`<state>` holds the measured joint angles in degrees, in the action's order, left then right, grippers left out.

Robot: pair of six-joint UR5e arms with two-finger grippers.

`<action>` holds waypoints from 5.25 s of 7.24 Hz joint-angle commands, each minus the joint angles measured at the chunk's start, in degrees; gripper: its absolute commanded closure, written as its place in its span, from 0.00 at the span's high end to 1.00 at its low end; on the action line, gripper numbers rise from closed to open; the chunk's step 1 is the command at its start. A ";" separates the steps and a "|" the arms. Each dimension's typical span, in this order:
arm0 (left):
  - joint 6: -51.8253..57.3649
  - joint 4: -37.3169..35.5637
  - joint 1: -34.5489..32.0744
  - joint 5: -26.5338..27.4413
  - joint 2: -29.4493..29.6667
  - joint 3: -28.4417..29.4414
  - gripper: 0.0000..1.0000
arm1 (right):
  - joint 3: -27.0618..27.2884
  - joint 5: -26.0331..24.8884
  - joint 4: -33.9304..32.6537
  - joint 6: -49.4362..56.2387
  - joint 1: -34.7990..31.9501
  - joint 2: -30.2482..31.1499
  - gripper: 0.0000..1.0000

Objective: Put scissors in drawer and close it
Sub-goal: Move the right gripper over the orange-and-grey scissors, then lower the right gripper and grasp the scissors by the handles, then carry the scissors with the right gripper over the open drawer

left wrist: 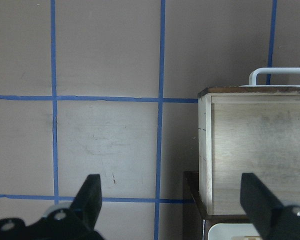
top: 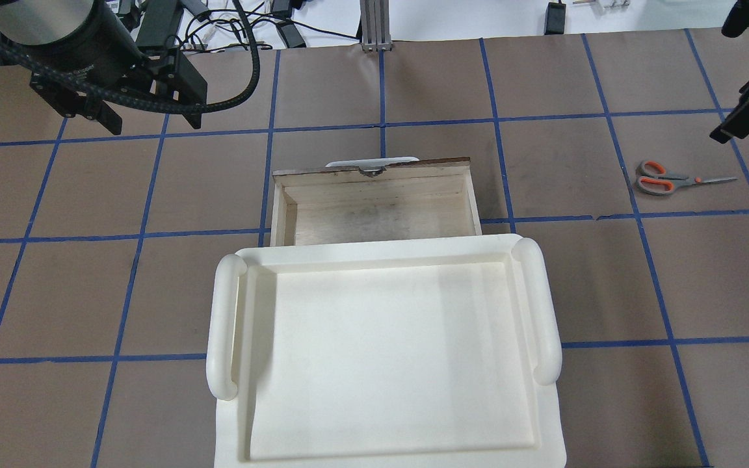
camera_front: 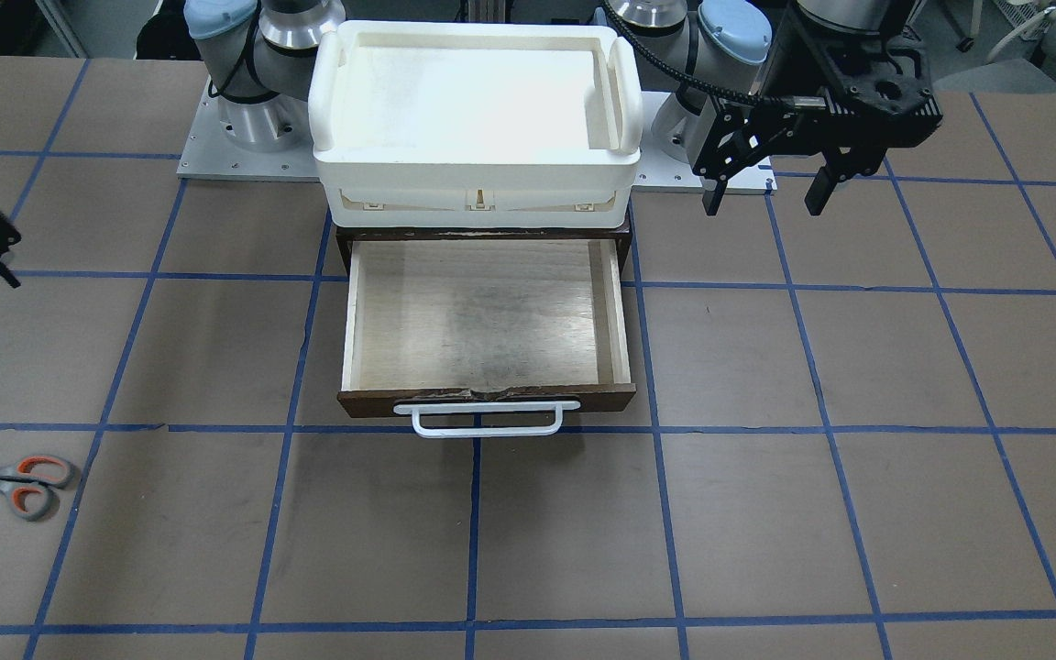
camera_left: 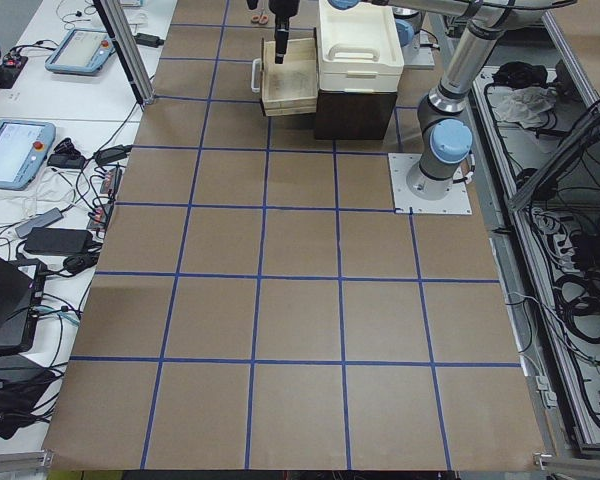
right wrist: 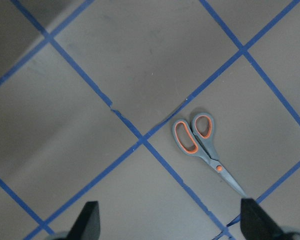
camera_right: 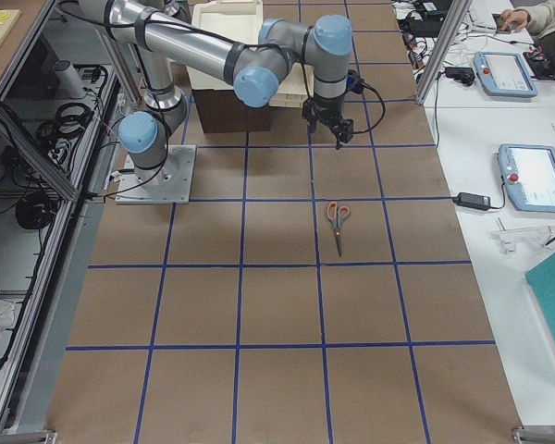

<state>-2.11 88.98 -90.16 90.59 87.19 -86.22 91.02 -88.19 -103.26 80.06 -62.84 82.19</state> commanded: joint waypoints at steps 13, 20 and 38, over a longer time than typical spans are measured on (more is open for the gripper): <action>0.00 -0.12 0.07 -0.06 0.09 0.00 1.00 | 0.21 -0.58 -22.34 46.59 4.22 -26.73 0.93; 0.00 -0.12 0.07 -0.06 0.00 0.00 1.00 | 0.30 -0.85 -21.99 46.59 4.13 -27.70 0.86; 0.00 -0.21 0.07 -0.06 0.00 0.00 1.00 | -0.67 -2.69 -7.41 30.96 -22.63 -4.59 0.00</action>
<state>-2.11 88.79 -90.09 90.46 87.22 -86.22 90.43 -90.76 -112.26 114.12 -79.60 76.94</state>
